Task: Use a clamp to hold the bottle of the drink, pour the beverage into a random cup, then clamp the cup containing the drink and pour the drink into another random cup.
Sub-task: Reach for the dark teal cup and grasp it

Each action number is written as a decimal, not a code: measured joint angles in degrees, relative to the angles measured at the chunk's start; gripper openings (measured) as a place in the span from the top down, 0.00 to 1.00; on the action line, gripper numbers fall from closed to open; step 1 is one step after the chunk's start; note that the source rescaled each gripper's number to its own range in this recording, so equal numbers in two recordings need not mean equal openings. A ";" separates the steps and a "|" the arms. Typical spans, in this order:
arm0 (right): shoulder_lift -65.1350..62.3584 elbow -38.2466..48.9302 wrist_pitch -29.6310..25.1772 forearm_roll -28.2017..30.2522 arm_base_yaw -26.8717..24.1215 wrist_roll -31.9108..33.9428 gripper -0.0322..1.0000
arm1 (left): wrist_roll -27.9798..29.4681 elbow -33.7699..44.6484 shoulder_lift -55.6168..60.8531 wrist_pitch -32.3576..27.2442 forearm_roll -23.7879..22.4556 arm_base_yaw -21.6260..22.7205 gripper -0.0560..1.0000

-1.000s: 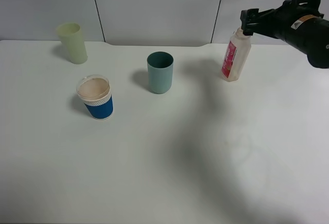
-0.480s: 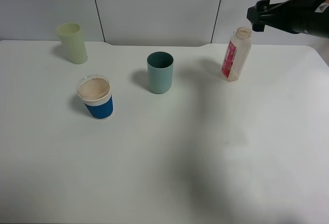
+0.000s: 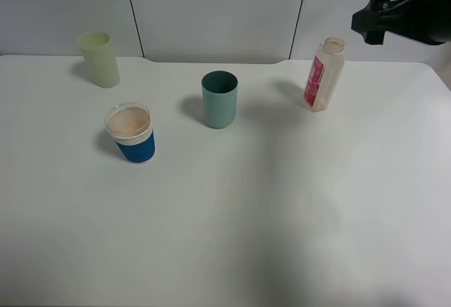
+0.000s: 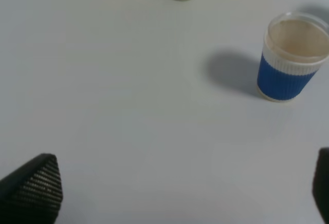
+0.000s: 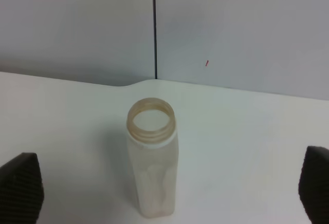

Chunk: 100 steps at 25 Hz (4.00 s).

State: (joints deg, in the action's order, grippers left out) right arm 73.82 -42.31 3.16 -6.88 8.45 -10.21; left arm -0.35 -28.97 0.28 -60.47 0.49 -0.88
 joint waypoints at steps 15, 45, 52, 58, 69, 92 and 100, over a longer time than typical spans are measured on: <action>-20.65 0.03 -20.13 4.45 -2.60 0.38 0.00 | 0.00 0.00 0.00 0.00 0.00 0.00 0.01; -58.51 9.46 -65.70 11.67 -3.78 14.69 0.00 | 0.00 0.00 0.00 0.00 0.00 0.00 0.01; -65.47 13.38 -65.35 10.71 -3.78 15.53 0.00 | 0.00 0.00 0.00 0.00 0.00 0.00 0.01; -68.93 13.98 -64.23 10.80 -3.78 15.64 0.00 | 0.00 0.00 0.00 0.00 0.00 0.00 0.01; -69.18 14.02 -64.16 10.82 -3.78 15.64 0.00 | 0.00 0.00 0.00 0.00 0.00 0.00 0.01; -73.96 14.02 -64.05 10.87 -9.31 15.69 0.00 | 0.00 0.00 0.00 0.00 0.00 0.00 0.01; -73.96 14.02 -64.05 10.87 -9.31 15.69 0.00 | 0.00 0.00 0.00 0.00 0.00 0.00 0.01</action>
State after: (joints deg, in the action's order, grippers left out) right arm -0.14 -28.28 -60.88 3.99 -0.86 5.48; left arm -0.35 -28.97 0.28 -60.47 0.49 -0.88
